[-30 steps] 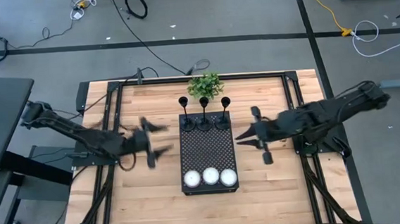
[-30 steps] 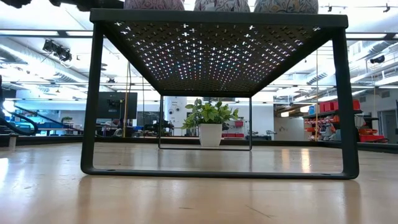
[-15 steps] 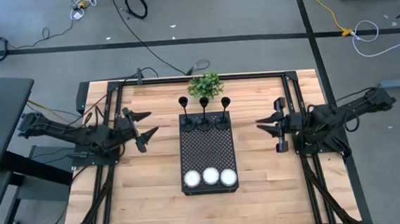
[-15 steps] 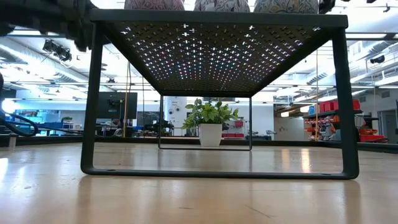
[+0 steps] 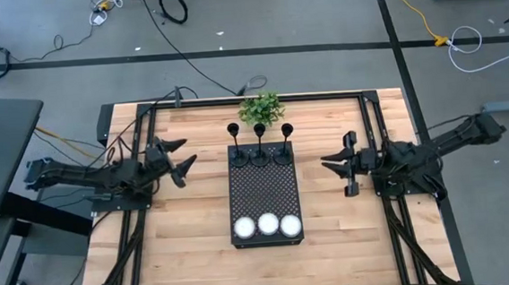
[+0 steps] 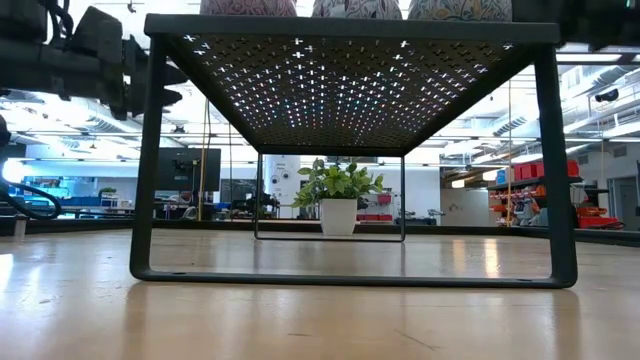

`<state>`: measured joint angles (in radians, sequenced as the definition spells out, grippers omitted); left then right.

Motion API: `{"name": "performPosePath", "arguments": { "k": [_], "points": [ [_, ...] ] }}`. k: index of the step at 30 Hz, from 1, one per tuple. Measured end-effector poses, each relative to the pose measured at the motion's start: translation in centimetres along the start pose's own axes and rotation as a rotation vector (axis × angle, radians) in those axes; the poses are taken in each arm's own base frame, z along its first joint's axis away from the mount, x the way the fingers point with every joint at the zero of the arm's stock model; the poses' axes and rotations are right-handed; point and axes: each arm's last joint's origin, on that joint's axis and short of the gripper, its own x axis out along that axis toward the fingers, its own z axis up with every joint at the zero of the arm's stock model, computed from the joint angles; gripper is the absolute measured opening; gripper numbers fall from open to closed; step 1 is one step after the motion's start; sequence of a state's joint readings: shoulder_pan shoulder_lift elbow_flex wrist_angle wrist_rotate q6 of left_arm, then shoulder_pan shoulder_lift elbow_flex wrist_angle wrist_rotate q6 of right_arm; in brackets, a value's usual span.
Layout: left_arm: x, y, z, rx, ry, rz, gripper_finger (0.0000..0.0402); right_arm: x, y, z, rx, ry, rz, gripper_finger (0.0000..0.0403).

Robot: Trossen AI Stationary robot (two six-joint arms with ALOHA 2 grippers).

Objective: Pick & Place candle stick holders
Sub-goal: Return to Home Position

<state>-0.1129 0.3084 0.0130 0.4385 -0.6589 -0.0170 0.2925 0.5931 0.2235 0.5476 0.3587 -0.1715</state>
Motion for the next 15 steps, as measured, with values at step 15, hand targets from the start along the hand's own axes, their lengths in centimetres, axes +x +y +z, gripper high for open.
{"name": "performPosePath", "arguments": {
  "k": [15],
  "points": [
    [0.0, -0.2, -1.1, 0.08, 0.093, -0.199, 0.033, -1.8, -0.8, -5.2, -0.002, 0.033, -0.077, 0.0056]
  ]
}}
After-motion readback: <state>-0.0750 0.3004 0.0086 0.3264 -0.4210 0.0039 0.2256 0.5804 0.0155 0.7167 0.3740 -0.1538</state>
